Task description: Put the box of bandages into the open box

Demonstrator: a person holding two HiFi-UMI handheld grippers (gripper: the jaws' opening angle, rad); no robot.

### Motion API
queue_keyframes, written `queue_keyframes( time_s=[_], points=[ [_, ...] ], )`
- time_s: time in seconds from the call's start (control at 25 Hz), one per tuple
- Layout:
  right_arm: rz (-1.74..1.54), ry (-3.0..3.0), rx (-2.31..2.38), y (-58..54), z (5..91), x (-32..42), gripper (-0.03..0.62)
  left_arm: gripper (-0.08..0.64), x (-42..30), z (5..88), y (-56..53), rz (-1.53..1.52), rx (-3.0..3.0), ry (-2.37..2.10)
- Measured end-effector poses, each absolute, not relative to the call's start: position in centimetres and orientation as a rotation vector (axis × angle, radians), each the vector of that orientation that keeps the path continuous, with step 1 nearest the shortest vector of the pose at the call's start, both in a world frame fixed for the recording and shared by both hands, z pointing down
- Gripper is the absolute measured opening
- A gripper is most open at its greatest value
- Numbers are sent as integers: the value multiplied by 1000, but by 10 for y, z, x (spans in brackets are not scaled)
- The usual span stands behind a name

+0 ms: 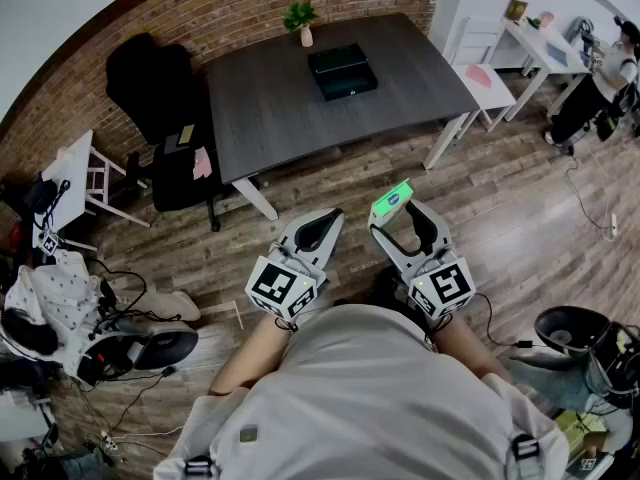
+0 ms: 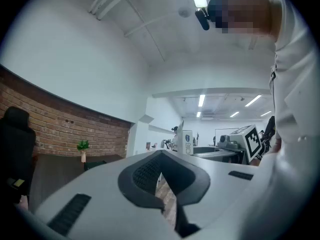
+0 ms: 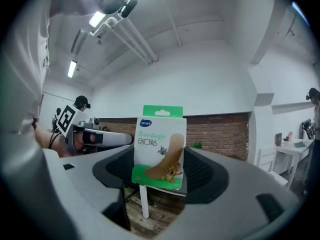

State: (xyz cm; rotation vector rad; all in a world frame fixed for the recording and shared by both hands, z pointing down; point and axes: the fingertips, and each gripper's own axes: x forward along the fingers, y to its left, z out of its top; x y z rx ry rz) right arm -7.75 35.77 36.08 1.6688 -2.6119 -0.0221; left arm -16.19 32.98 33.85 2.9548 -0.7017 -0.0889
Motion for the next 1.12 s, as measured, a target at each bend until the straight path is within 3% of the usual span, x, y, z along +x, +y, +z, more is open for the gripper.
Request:
queue_keyframes(
  time_s=[0.56,1.12],
  points=[
    [19,-2606,1665,308,367,-70,301,15,-149,355,278,-67,2936,-679],
    [61,-2643,1671,276,365,41,301,15,-38,359,241,4,2904,-713]
  ],
)
